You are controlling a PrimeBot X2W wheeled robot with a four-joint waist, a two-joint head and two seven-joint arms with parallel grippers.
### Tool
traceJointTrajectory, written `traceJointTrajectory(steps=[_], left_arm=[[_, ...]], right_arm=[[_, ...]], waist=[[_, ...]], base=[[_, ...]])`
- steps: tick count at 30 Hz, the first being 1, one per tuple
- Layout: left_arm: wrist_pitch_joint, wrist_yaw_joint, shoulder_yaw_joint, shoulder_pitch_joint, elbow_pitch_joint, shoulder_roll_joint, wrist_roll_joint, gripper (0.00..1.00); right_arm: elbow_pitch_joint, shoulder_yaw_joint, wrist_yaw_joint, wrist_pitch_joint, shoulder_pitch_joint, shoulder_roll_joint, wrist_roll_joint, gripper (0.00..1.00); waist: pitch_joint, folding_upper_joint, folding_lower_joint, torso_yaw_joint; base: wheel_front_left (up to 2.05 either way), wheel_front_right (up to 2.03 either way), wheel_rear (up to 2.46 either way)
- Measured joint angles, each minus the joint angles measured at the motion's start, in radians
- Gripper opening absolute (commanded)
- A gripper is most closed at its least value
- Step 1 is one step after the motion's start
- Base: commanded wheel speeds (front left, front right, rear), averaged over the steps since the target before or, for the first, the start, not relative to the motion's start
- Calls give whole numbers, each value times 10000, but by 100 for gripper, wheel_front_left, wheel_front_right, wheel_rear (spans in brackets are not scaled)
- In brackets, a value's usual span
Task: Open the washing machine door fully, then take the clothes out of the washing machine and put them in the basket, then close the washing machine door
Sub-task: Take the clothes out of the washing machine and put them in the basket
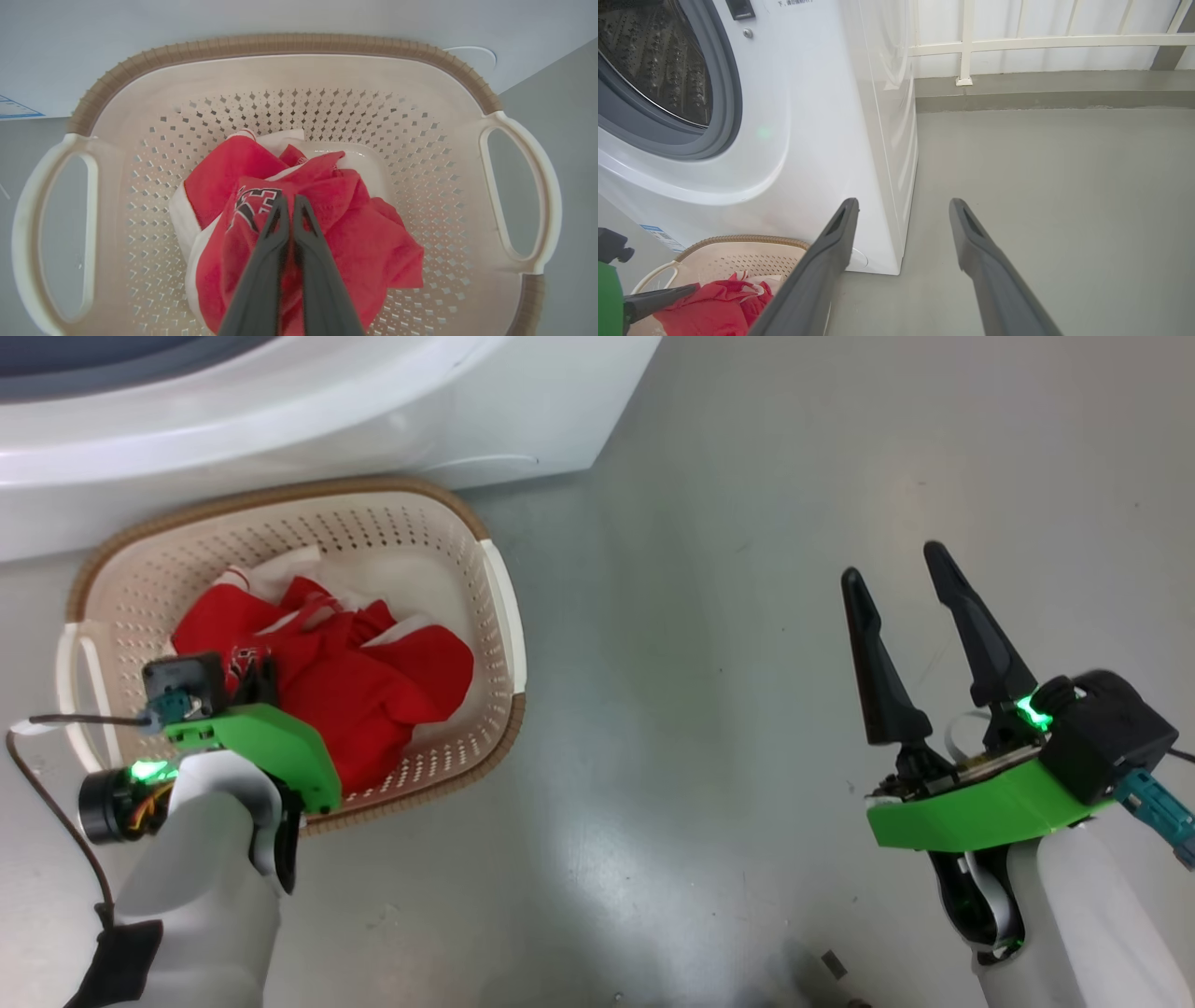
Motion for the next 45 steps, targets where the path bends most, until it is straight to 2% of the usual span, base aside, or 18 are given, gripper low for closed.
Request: traceJointTrajectory(steps=[1,4,13,22,24,27,31,35,45], left_arm=[[0,0,-10,-2,75,0,0,100],[0,165,90,-35,284,-8,-163,100],[0,226,77,-110,441,-4,-234,100],[0,4,-228,-88,410,-17,-167,100],[0,-19,-173,-59,198,-35,-176,100],[0,-334,-13,110,-59,-146,-301,100],[0,-293,136,575,-568,-178,-301,100],[0,38,456,1048,-1279,-182,-290,100],[0,-75,558,2483,-3266,-284,479,100]], right_arm=[[-6,27,2,0,-67,0,6,100],[-4,117,0,0,-106,0,42,100],[38,163,0,0,-226,0,48,100],[119,144,0,0,-218,-2,71,100],[150,119,0,2,-214,-4,71,100],[199,75,0,2,-190,-8,71,100],[282,35,0,0,-161,-21,69,100],[407,-59,0,0,78,-27,56,100],[627,-180,2,2,454,-38,-31,100]], waist=[[50,0,0,-11],[208,0,0,-61],[251,0,0,-174],[-110,0,0,-77],[-234,0,0,-23],[-463,0,0,67],[-829,0,0,197],[-1250,0,0,341],[-2421,0,0,733]], base=[[0,0,0],[0,0,0],[0,0,0],[0,0,0],[0,0,0],[0,0,0],[0,0,0],[0,0,0],[0,0,0]])
